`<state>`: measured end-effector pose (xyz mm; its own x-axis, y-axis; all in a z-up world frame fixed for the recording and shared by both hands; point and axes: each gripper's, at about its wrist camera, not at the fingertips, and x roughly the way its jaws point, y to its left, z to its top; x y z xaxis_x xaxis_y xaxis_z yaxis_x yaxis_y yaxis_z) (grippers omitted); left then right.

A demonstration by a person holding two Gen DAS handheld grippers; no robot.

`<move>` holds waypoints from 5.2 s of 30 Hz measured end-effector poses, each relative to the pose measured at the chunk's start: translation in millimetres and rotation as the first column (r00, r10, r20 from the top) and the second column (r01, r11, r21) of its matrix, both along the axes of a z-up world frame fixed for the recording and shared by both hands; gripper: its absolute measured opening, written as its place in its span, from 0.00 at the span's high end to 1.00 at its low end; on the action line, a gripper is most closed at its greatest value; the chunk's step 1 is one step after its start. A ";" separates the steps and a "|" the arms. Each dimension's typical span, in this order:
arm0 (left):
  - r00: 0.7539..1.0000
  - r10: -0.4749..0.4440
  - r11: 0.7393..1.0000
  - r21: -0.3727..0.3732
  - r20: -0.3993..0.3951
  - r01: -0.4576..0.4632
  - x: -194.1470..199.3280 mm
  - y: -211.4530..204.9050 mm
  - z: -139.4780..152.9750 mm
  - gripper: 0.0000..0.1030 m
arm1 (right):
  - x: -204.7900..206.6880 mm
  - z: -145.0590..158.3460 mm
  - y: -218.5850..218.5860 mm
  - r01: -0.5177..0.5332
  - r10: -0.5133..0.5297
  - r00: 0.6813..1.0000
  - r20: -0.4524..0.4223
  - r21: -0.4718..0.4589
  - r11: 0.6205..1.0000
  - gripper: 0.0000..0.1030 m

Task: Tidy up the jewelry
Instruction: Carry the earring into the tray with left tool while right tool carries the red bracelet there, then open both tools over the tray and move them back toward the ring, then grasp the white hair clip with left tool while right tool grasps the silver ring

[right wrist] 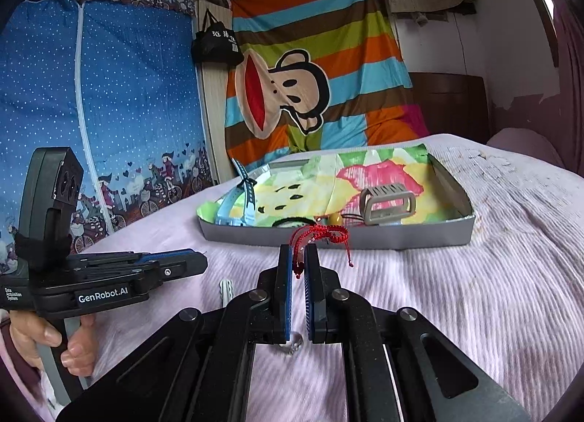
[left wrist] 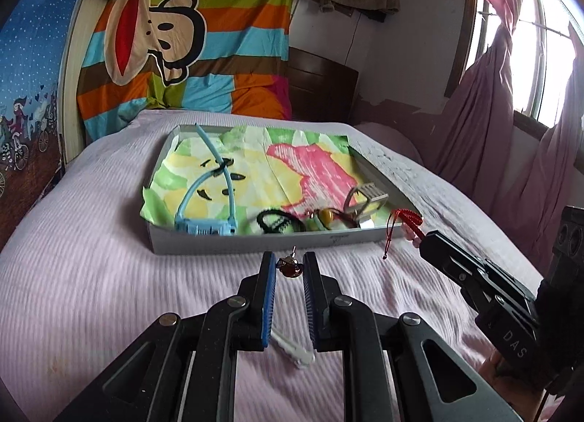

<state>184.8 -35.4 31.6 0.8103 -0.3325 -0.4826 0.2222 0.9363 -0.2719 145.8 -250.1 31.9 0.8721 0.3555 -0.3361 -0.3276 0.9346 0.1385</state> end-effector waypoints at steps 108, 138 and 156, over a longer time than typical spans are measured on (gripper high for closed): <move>0.989 0.146 0.977 0.161 -0.016 -0.142 -54.9 26.8 -25.8 0.00 | -17.6 -14.3 -19.9 0.084 -0.095 0.990 -0.103 -0.109 0.990 0.01; 0.972 -0.128 0.978 0.138 -0.198 0.157 -26.0 -10.3 -48.4 0.57 | -5.1 -36.5 3.7 -0.060 0.025 0.975 -0.220 -0.156 0.986 0.55; 0.947 -0.114 0.985 0.090 -0.302 0.147 -1.3 -17.2 -64.2 0.72 | 6.4 -52.6 18.3 -0.121 0.067 0.956 -0.285 -0.177 0.977 0.76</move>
